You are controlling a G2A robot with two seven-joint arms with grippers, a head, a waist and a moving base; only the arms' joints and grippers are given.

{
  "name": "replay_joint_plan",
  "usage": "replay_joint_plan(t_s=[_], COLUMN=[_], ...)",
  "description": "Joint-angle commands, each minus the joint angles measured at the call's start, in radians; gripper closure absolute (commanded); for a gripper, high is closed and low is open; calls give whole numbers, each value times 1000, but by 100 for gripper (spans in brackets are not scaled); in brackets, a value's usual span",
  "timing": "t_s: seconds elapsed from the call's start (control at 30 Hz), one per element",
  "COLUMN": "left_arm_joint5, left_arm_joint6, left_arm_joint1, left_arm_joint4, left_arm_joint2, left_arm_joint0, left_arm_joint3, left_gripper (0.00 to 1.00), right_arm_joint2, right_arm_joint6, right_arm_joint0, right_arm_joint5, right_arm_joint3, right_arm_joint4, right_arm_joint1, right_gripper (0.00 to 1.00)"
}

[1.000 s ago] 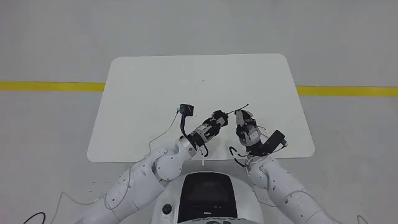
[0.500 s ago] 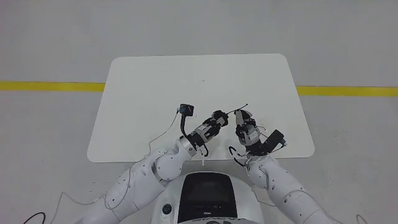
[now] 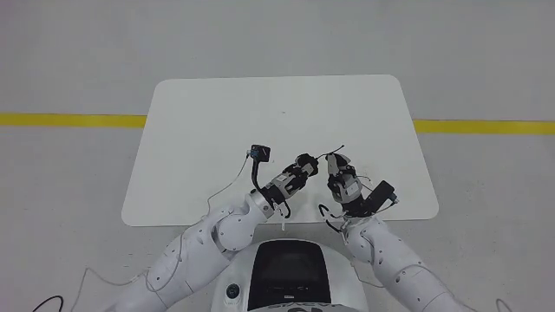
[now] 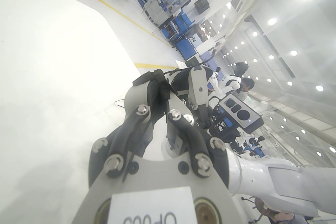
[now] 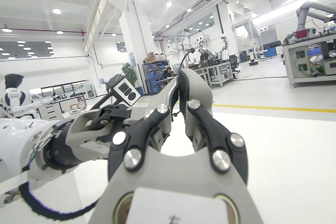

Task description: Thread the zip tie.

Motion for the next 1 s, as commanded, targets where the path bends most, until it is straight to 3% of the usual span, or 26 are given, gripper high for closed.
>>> replay_joint_plan(t_s=[0.0,0.97], left_arm_joint5=[0,0], left_arm_joint6=[0,0], left_arm_joint1=[0,0], left_arm_joint4=[0,0], left_arm_joint2=[0,0], left_arm_joint0=[0,0], left_arm_joint3=[0,0], left_gripper=[100,100], right_arm_joint2=[-1,-71], right_arm_joint6=[-3,-16], right_arm_joint0=[0,14], right_arm_joint5=[0,0], right_arm_joint3=[-1,-21], right_arm_joint4=[1,23], right_arm_joint1=[0,34], right_gripper=[100,100])
